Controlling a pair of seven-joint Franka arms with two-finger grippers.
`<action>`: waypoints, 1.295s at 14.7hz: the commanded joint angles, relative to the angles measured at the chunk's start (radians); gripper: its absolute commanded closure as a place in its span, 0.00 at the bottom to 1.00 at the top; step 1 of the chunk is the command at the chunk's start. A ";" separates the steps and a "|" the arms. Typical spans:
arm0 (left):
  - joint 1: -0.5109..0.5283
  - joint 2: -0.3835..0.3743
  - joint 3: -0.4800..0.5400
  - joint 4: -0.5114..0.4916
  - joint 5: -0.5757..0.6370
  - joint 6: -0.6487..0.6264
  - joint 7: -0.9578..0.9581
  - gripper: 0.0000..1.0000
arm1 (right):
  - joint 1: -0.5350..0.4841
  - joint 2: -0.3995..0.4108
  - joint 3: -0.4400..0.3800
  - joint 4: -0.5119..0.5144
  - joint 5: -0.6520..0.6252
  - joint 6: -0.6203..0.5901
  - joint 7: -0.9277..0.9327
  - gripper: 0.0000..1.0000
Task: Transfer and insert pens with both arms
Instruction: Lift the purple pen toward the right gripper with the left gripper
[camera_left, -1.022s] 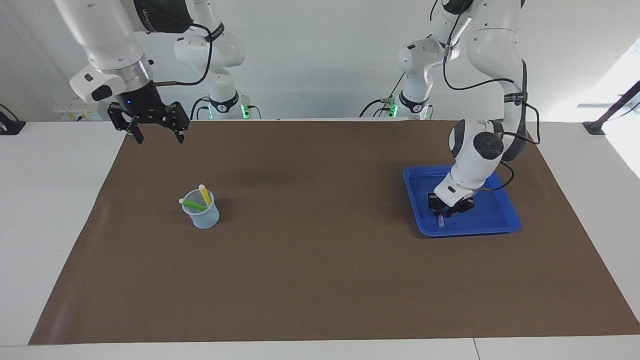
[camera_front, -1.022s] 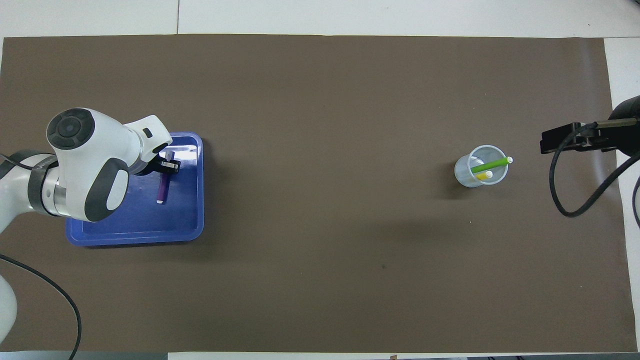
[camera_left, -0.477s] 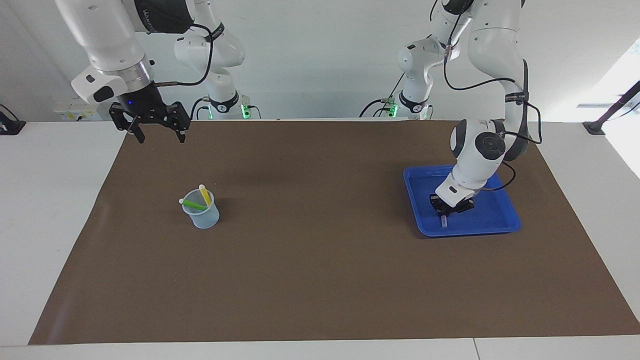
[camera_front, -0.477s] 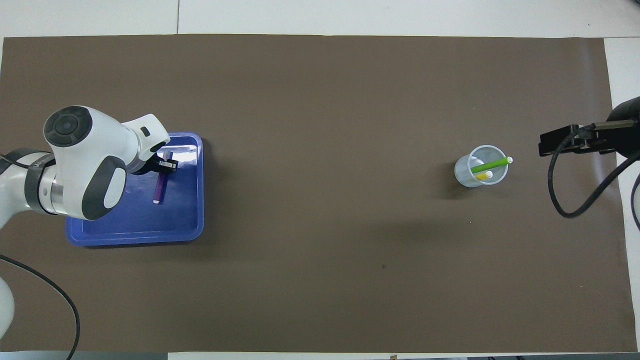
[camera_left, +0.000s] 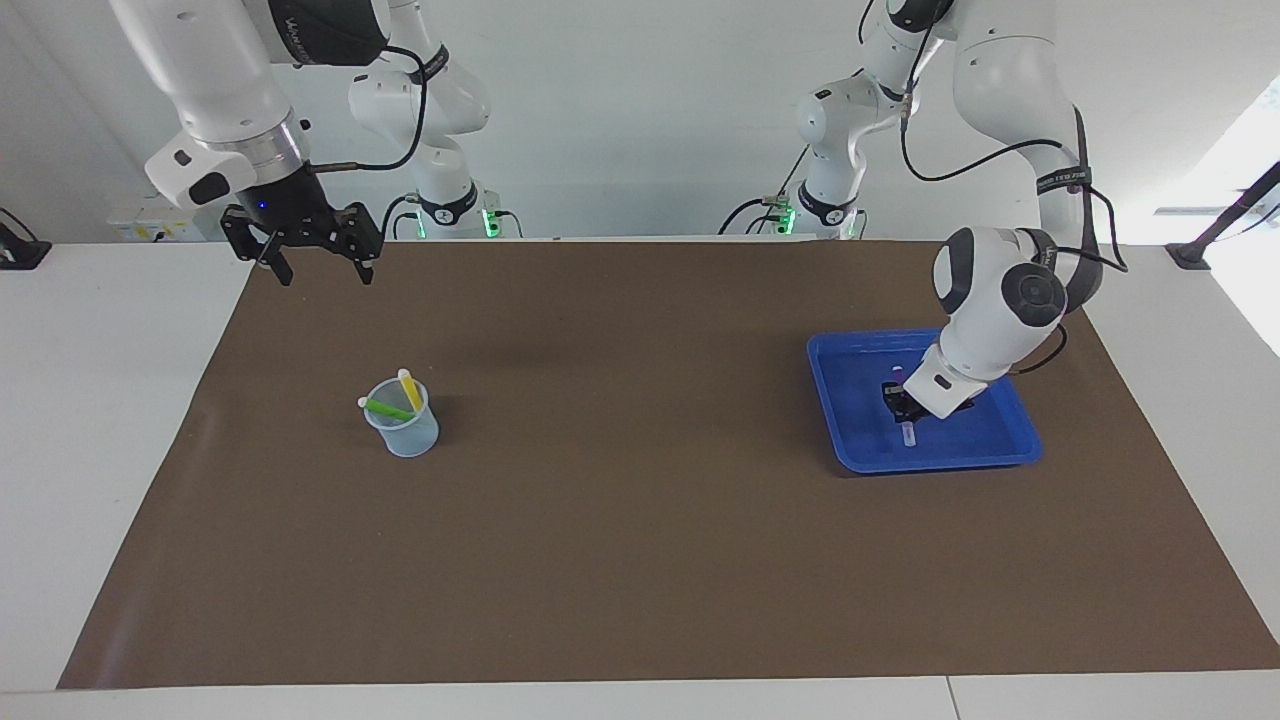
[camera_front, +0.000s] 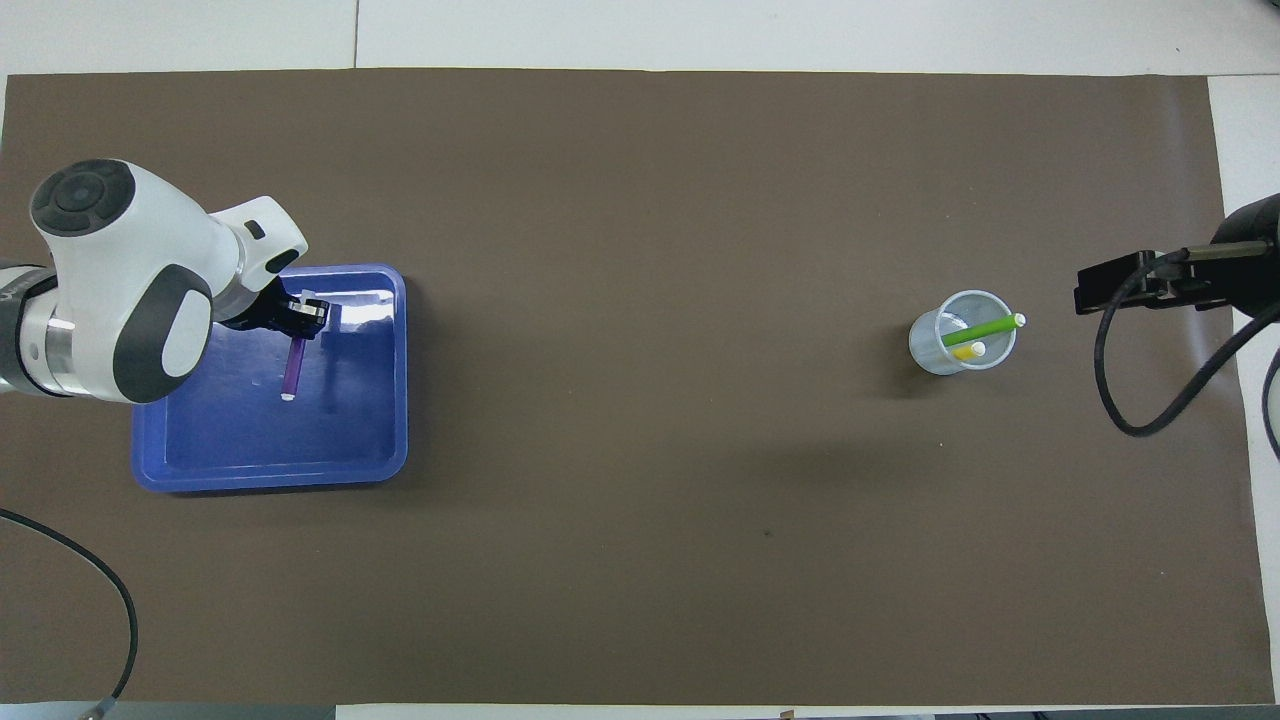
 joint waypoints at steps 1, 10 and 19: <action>0.001 0.013 0.000 0.155 -0.113 -0.190 -0.060 1.00 | -0.001 -0.002 0.004 0.001 0.019 -0.019 0.023 0.00; -0.011 -0.038 -0.056 0.303 -0.604 -0.321 -1.077 1.00 | -0.001 -0.002 0.004 0.000 0.088 -0.015 0.023 0.00; -0.058 -0.128 -0.201 0.102 -1.041 -0.046 -1.514 1.00 | 0.109 0.008 0.011 -0.020 0.387 0.096 0.336 0.00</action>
